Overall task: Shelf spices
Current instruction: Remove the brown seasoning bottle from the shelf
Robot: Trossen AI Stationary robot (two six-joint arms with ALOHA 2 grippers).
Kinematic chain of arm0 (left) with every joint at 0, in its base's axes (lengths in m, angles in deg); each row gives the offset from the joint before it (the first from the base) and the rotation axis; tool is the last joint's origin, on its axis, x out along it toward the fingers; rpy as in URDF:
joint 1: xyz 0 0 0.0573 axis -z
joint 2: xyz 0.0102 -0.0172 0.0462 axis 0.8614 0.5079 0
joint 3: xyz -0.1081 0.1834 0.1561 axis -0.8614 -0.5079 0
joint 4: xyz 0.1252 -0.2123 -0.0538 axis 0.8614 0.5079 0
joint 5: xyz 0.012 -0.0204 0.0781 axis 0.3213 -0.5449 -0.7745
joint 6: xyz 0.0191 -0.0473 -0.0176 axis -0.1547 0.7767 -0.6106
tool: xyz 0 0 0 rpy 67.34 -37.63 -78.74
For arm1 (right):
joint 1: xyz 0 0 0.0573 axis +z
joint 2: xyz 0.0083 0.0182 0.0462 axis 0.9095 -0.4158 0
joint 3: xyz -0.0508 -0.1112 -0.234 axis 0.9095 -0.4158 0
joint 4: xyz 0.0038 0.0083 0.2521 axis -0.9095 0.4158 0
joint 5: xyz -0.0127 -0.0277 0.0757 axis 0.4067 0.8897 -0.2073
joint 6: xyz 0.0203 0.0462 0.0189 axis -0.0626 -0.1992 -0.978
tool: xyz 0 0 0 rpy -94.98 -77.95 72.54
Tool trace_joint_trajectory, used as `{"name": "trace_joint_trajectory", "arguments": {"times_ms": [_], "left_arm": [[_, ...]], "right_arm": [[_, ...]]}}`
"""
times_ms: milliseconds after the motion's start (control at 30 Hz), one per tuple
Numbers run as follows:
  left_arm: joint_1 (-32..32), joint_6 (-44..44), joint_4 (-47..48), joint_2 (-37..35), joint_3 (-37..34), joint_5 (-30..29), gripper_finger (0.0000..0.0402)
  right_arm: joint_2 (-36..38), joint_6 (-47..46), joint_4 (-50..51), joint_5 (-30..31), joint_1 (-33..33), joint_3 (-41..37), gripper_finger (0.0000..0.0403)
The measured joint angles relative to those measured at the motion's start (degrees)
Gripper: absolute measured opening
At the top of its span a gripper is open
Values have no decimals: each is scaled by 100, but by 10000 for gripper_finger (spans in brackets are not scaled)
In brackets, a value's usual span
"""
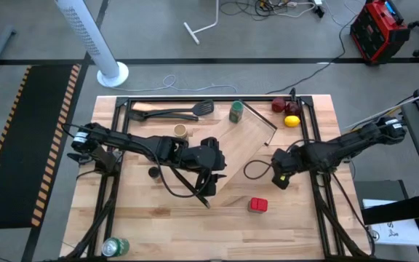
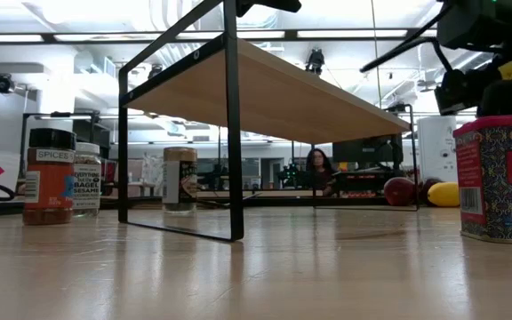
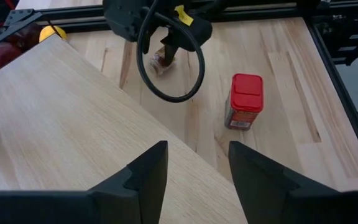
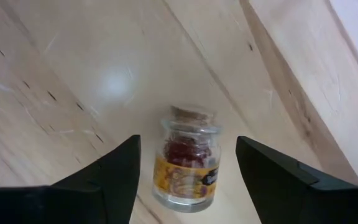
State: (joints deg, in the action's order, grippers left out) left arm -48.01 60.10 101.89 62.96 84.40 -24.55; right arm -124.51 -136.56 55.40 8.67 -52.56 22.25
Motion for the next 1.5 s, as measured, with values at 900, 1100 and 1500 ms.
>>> {"name": "trace_joint_trajectory", "arguments": {"times_ms": [900,1100,1500], "left_arm": [[-2,131,282,2,-2,0,157],[15,218,482,2,-2,0,164],[43,312,462,2,-2,-1,153]], "right_arm": [[-1074,191,-685,-45,-13,-96,156],[-728,188,-757,381,115,-118,109],[14,395,-732,323,149,-243,3]]}}
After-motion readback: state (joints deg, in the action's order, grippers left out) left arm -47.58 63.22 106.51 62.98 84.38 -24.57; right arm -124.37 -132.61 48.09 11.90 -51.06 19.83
